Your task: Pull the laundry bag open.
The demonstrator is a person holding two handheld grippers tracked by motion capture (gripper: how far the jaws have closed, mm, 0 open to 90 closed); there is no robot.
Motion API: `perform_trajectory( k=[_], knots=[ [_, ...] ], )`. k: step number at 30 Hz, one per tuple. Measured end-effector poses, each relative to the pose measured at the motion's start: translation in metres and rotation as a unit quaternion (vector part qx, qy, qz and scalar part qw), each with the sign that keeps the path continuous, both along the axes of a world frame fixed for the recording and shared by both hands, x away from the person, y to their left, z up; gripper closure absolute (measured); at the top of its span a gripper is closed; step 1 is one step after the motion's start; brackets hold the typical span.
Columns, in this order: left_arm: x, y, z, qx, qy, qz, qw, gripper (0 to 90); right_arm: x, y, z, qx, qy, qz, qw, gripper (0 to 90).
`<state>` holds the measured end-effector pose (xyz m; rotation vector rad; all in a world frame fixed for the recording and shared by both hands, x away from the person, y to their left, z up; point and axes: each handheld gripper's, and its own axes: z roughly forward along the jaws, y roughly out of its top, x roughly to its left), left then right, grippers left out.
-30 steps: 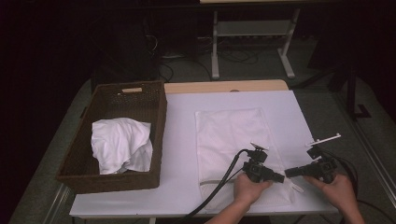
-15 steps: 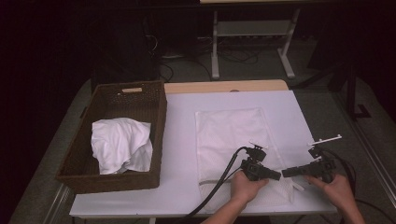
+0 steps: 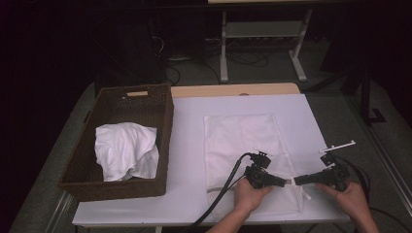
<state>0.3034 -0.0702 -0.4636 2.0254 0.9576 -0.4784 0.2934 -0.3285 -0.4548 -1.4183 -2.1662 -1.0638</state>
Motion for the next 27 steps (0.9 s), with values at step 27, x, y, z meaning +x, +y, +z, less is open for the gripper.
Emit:
perform_trajectory(
  k=[27],
  knots=[
    [-0.008,0.090,0.011,0.018,-0.021,0.054,0.9981,86.2,-0.001,-0.001,0.000,-0.018,-0.004,-0.006,0.9998,86.2]
  ],
)
